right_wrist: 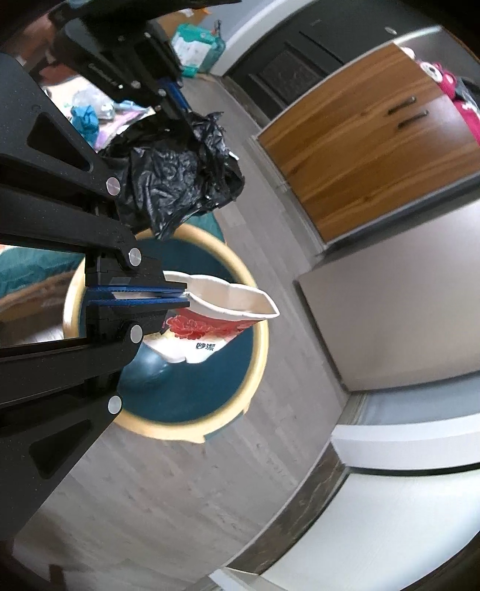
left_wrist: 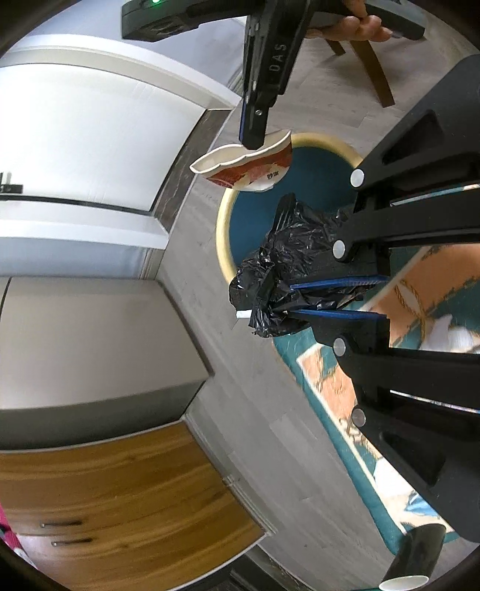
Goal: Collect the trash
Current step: 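Carry both items over the teal bin and open both tools to drop them, then lower the right tool to the mat and grasp the white tissue, then grasp the purple wrapper with the left tool while the right lifts the tissue, then move both tools over the bin and release the tissue and wrapper, then grasp a blue face mask with each tool from the mat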
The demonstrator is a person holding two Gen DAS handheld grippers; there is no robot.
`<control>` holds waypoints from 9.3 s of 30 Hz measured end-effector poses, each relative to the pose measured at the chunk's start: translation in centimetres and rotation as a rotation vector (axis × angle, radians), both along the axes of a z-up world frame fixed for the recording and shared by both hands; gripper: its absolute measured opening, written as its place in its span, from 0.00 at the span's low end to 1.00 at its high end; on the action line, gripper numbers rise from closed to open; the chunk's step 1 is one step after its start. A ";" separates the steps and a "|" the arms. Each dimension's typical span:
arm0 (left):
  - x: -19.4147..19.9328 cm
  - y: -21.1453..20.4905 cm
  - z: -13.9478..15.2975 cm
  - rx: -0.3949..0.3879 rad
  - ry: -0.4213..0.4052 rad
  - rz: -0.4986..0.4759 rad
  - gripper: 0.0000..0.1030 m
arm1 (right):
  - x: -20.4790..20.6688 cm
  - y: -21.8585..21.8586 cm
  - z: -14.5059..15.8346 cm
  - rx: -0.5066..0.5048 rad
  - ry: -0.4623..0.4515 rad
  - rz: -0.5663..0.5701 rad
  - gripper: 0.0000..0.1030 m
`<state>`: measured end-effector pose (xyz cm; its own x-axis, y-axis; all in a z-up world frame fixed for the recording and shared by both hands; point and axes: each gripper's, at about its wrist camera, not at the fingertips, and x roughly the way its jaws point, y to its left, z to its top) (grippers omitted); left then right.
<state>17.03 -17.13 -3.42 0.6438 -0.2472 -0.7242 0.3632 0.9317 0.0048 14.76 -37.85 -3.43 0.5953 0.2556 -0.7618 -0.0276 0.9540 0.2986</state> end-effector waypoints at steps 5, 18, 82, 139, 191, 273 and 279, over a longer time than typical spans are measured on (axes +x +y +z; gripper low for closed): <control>1.4 -0.9 -2.0 -0.001 0.040 -0.009 0.09 | 0.7 -0.9 -1.2 0.034 0.041 -0.022 0.04; 1.9 -2.5 -3.5 -0.054 0.038 -0.006 0.10 | 1.1 -0.5 -2.6 -0.009 0.030 -0.035 0.04; -8.1 24.9 1.0 0.054 -0.114 0.357 0.94 | -2.0 16.7 0.1 -0.118 0.009 0.022 0.95; -1.1 19.6 -11.8 0.051 0.350 0.247 0.32 | -1.2 19.1 -5.4 -0.024 0.168 0.268 0.26; 4.9 -4.2 -5.2 0.044 0.037 -0.016 0.13 | 3.1 -2.1 -6.9 -0.010 0.277 -0.085 0.27; -5.5 27.5 -7.6 0.063 0.083 0.296 0.87 | 2.9 28.3 -7.6 -0.088 0.176 0.177 0.95; -4.6 27.7 -10.3 0.069 0.181 0.308 0.74 | 2.9 30.2 -9.1 -0.098 0.201 0.256 0.82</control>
<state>12.39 10.54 -13.74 0.5403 -0.0081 -0.8414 0.0661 0.9973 0.0328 17.68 -7.70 -12.50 0.3566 0.2967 -0.8859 -0.2197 0.9483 0.2291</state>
